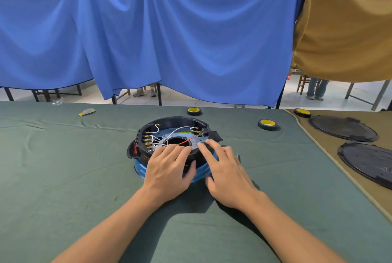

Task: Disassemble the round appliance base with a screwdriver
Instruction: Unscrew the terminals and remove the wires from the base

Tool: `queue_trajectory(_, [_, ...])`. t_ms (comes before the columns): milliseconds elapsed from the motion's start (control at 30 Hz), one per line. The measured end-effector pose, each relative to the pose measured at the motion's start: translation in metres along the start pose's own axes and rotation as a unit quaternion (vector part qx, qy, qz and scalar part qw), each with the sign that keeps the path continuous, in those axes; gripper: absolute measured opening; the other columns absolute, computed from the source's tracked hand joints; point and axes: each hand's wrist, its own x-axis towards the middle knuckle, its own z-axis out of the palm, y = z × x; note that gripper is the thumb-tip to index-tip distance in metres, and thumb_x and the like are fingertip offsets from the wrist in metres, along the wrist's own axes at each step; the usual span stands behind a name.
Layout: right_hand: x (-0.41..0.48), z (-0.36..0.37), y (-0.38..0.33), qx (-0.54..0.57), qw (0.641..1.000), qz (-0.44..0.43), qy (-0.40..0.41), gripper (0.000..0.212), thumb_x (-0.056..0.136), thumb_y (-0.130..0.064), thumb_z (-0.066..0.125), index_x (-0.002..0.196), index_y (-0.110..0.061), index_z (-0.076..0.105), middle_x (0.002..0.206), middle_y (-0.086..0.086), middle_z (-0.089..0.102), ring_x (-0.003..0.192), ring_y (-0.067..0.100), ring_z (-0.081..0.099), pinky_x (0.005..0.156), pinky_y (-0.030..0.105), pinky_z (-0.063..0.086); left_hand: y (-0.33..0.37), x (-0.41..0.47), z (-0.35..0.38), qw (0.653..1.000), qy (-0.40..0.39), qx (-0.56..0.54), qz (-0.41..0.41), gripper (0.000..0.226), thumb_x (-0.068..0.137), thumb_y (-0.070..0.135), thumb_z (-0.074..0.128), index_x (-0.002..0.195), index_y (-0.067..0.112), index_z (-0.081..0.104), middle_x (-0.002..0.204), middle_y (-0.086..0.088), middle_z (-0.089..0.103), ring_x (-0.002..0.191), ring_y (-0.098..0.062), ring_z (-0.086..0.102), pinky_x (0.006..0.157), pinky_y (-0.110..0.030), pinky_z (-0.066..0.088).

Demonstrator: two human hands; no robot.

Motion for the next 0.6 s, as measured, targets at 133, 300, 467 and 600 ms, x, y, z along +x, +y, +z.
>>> queue_trajectory(133, [-0.001,0.003,0.003,0.001,1.000,-0.002,0.010,0.081,0.086,-0.023,0.053,0.153,-0.033,0.007,0.159,-0.011,0.007,0.127,0.019,0.027,0.105,0.037,0.036,-0.008,0.004,0.008,1.000,0.004,-0.012,0.005,0.028,0.085,0.031,0.061,0.099,0.010,0.071,0.093,0.000,0.070,0.086,-0.021,0.064,0.074,-0.033,0.045])
queue_trajectory(300, [-0.007,0.000,0.006,-0.031,0.998,0.001,0.051,0.073,0.085,-0.019,0.055,0.152,-0.025,0.026,0.156,-0.009,0.027,0.121,0.018,0.038,0.101,0.033,0.041,-0.013,0.005,0.015,0.999,0.018,-0.031,0.002,0.026,0.085,0.031,0.061,0.097,0.011,0.071,0.090,0.003,0.069,0.085,-0.020,0.063,0.075,-0.032,0.042])
queue_trajectory(467, [-0.006,0.000,0.009,-0.119,0.972,0.131,0.154,0.054,0.067,-0.010,0.073,0.121,-0.009,0.064,0.116,0.007,0.062,0.100,0.030,0.057,0.077,0.040,0.054,-0.013,0.004,0.019,0.998,0.030,-0.060,-0.015,0.022,0.083,0.030,0.062,0.093,0.012,0.070,0.086,0.005,0.067,0.082,-0.020,0.062,0.076,-0.030,0.040])
queue_trajectory(600, [-0.008,-0.006,0.007,-0.223,0.924,0.311,0.009,0.023,0.085,-0.034,0.052,0.103,-0.020,0.056,0.100,0.002,0.058,0.092,0.024,0.054,0.072,0.035,0.044,-0.013,0.004,0.016,0.996,0.022,-0.083,-0.019,0.021,0.084,0.030,0.061,0.093,0.013,0.069,0.086,0.006,0.066,0.082,-0.019,0.061,0.077,-0.030,0.040])
